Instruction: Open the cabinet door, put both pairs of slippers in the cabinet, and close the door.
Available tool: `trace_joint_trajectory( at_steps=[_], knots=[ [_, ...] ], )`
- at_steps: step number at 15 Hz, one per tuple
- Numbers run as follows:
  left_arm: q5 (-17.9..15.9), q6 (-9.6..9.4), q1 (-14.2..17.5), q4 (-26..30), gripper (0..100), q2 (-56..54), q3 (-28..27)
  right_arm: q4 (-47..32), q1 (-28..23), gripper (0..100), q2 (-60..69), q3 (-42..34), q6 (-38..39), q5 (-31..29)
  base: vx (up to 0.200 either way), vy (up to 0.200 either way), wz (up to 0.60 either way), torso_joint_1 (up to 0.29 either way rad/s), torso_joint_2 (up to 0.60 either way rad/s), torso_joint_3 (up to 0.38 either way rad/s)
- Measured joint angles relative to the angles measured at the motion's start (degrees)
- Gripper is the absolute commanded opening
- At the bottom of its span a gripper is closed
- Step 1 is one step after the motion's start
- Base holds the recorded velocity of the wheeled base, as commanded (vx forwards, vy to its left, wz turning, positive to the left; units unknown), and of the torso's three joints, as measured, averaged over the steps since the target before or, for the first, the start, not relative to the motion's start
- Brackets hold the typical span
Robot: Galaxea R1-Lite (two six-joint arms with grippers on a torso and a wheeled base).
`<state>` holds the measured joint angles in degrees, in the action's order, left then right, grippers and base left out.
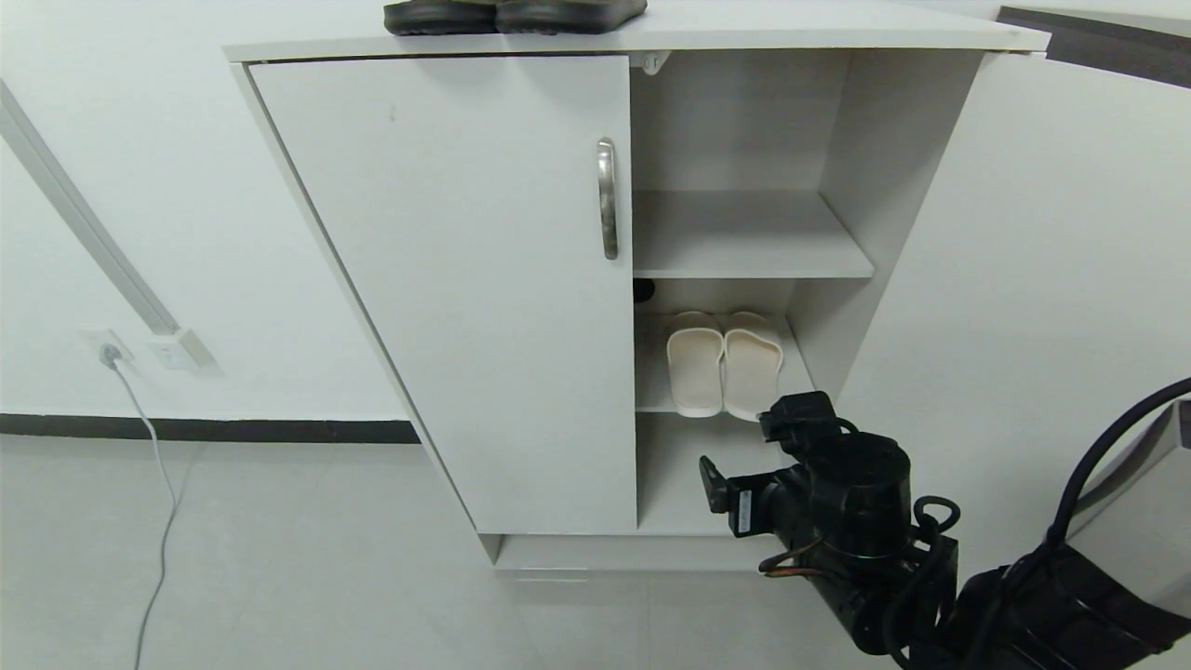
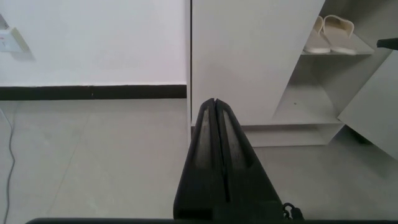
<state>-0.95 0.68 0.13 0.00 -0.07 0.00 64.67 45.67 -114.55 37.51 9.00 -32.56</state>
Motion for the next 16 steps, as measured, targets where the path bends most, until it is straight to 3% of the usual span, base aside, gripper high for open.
trace_joint_trajectory(
  at_steps=[6,16],
  knots=[
    [-0.02,0.0,0.07,0.0,0,0.0,0.0,0.41,0.89,100,0.13,-0.13,-0.3,-0.22,0.0,0.0,0.0,0.0,0.0,0.016],
    [-0.02,-0.37,0.02,0.0,0,0.0,0.0,2.74,0.91,100,1.68,-3.78,-0.38,0.29,0.0,0.0,0.0,0.003,0.0,0.167]
  ],
)
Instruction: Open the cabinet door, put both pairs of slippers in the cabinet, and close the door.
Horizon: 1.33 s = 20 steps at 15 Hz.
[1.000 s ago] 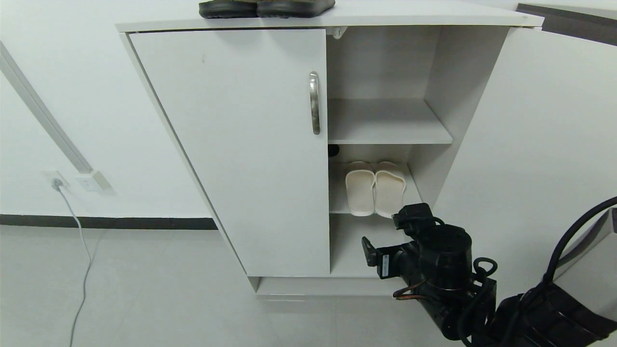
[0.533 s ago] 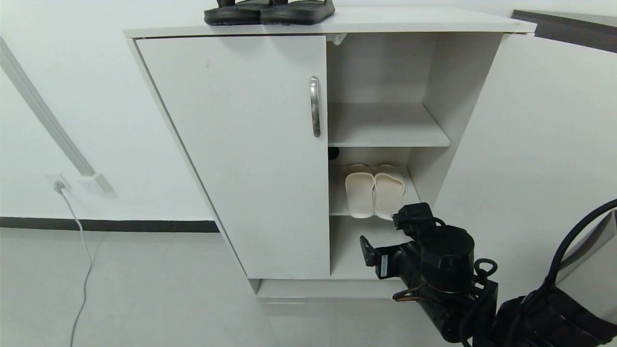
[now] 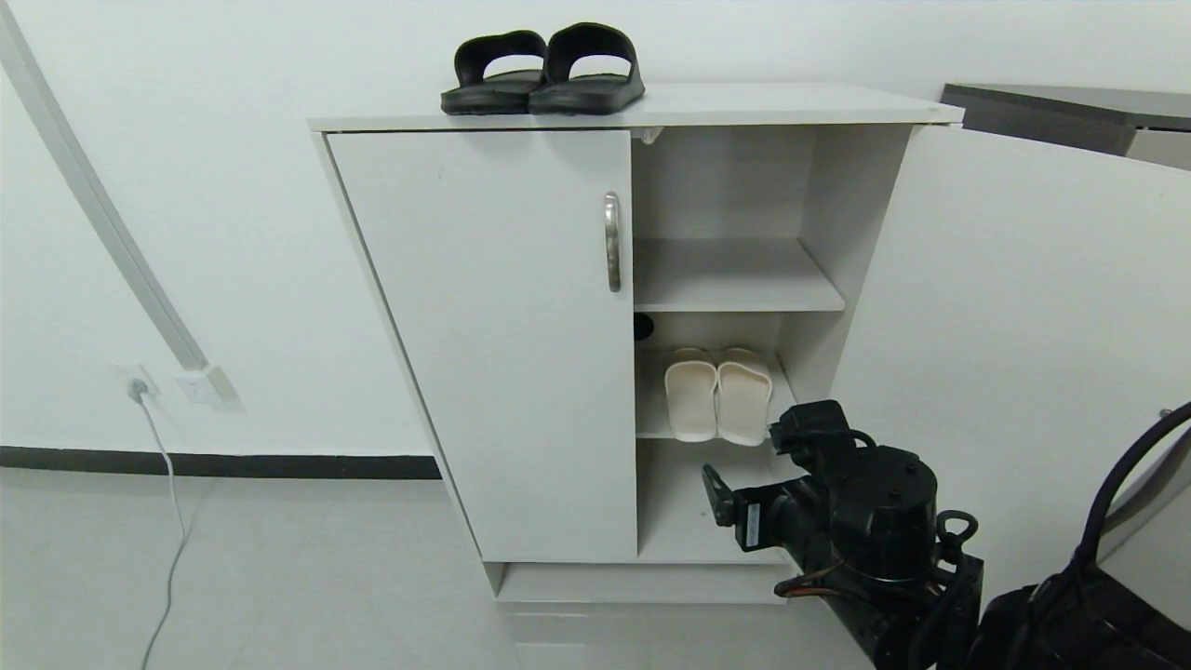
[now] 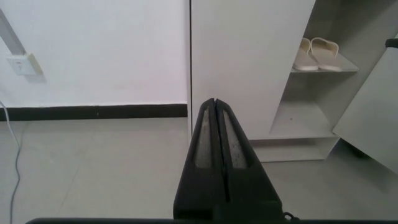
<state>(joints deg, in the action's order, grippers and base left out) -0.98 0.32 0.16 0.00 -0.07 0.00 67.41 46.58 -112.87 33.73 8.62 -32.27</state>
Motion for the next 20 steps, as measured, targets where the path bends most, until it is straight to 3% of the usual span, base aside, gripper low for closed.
trace_joint_trajectory(
  at_steps=[5,20],
  knots=[
    [-0.09,0.17,0.0,0.0,0,0.0,0.0,-0.02,0.17,100,0.37,-0.05,-0.5,-0.11,0.0,0.0,0.0,0.0,0.0,0.0],
    [0.0,0.52,-0.02,0.0,0,0.0,0.0,0.35,0.5,100,0.44,-1.12,-1.16,-0.05,0.0,0.2,0.0,0.005,0.0,0.003]
  ],
)
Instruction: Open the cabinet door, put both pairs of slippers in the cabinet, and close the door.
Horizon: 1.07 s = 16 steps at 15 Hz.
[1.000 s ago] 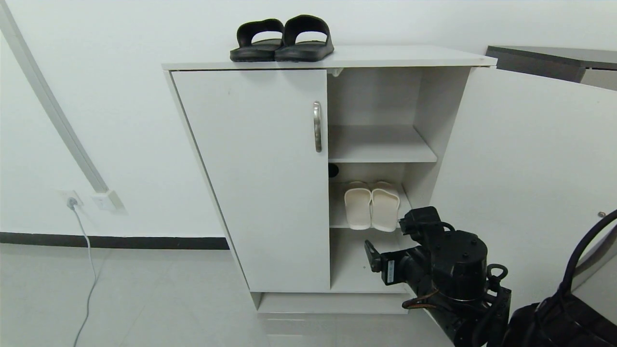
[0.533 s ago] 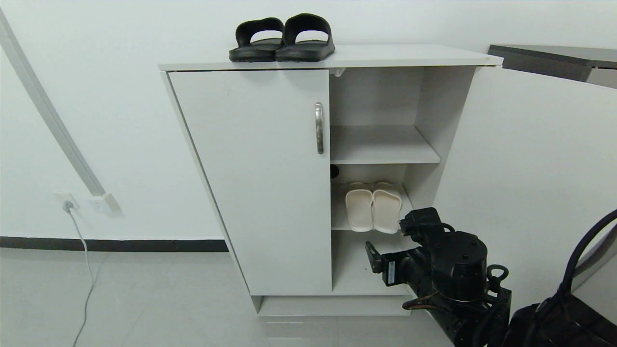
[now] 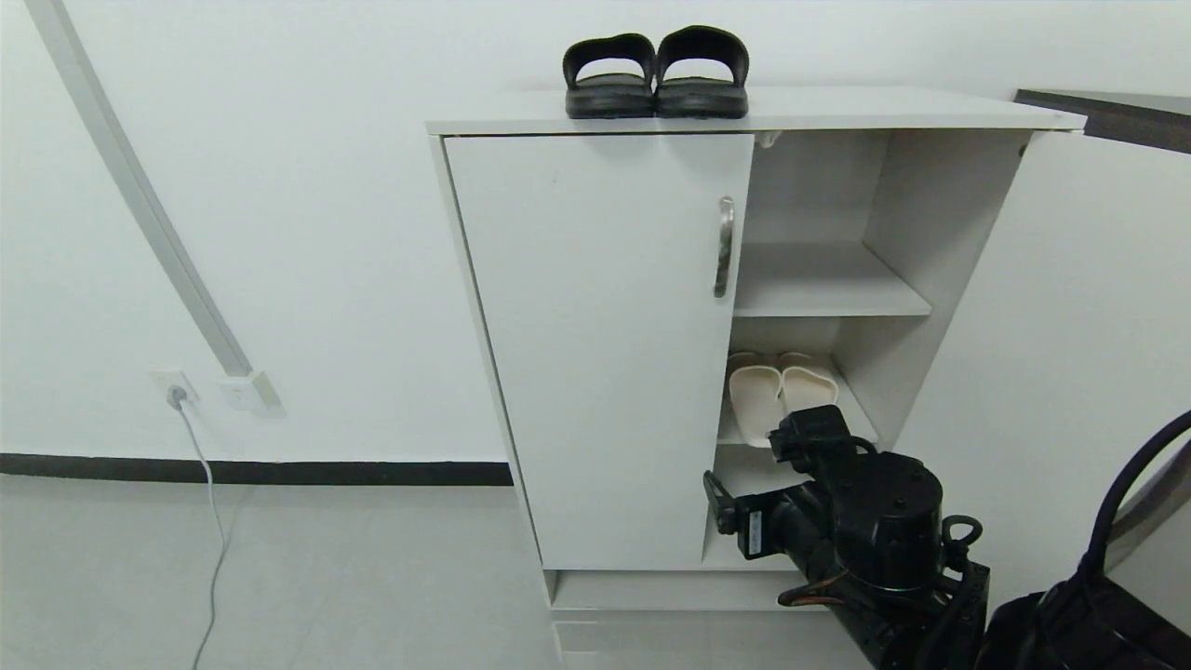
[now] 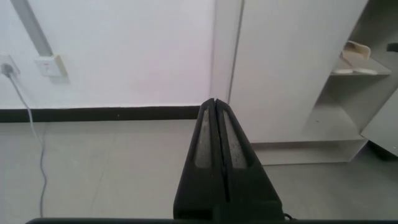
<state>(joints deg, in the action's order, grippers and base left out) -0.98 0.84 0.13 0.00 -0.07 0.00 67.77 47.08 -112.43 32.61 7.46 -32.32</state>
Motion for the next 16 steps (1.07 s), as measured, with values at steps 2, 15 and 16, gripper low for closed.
trace_joint_trajectory(
  at_steps=[2,15,16],
  knots=[
    [0.02,0.02,0.0,0.0,0,0.0,0.0,0.11,0.02,100,-0.11,-0.11,-0.51,0.05,0.0,0.1,0.0,0.001,0.0,-0.001],
    [0.27,0.28,0.02,-0.07,0,0.0,0.0,2.11,-0.09,100,-0.38,0.4,-0.73,-0.5,0.0,0.0,0.0,0.0,0.0,0.0],
    [0.27,0.28,0.0,-0.07,0,0.0,0.0,2.79,-0.23,100,-0.41,0.6,-0.73,-0.55,0.0,0.0,0.0,0.0,0.0,0.0]
  ],
)
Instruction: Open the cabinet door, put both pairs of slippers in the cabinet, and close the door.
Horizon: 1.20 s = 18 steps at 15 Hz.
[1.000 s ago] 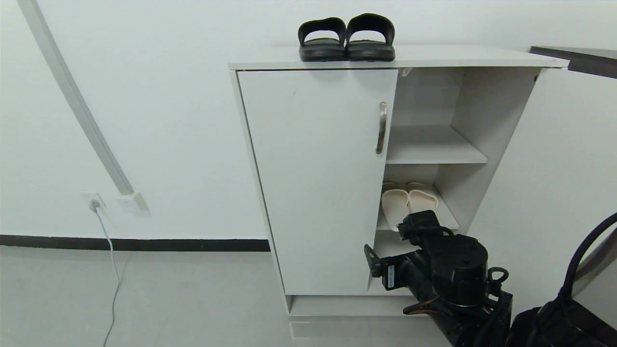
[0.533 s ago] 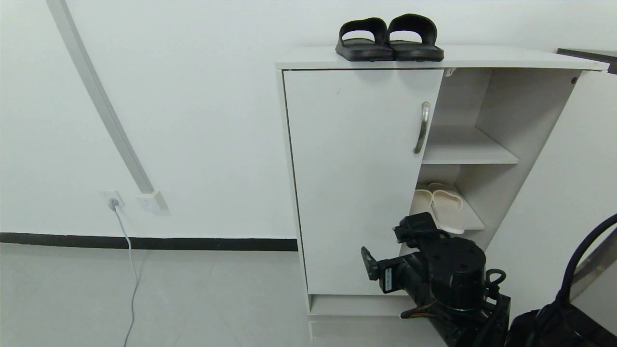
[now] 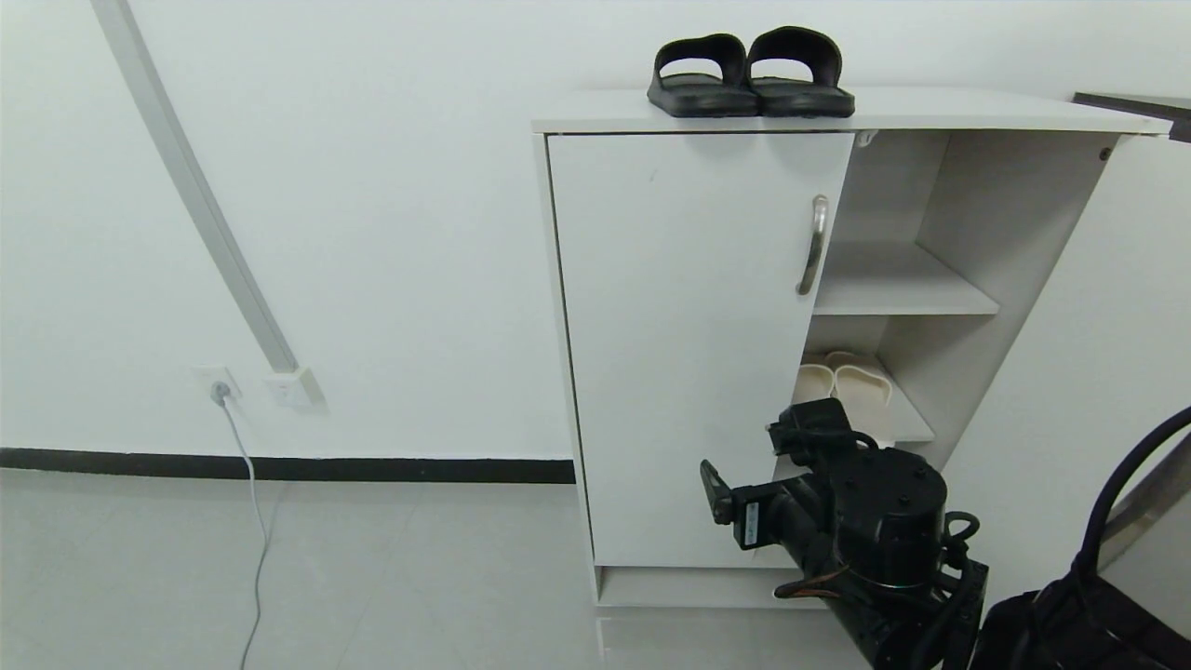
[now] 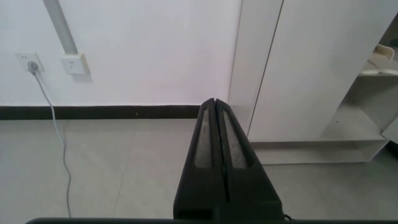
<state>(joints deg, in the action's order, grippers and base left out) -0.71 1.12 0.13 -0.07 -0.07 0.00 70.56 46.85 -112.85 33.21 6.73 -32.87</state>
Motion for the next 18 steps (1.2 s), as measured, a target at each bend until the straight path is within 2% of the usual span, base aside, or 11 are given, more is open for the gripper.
trace_joint_trajectory(
  at_steps=[8,10,18],
  knots=[
    [-0.05,0.02,0.0,0.05,0,0.0,0.0,0.02,-0.2,100,-0.13,-0.13,-1.07,-0.06,0.0,0.0,0.0,0.0,-0.02,-0.022],
    [-0.24,-0.46,0.02,0.02,0,0.0,0.0,0.3,-0.22,100,-0.09,-0.13,-1.1,-0.04,0.0,0.0,0.0,0.007,-0.18,-0.31],
    [-0.33,-0.52,-0.02,0.0,0,0.0,0.0,0.33,-0.99,100,-0.05,-0.72,-1.05,0.0,0.0,0.0,0.0,0.08,-0.47,-0.362]
  ],
)
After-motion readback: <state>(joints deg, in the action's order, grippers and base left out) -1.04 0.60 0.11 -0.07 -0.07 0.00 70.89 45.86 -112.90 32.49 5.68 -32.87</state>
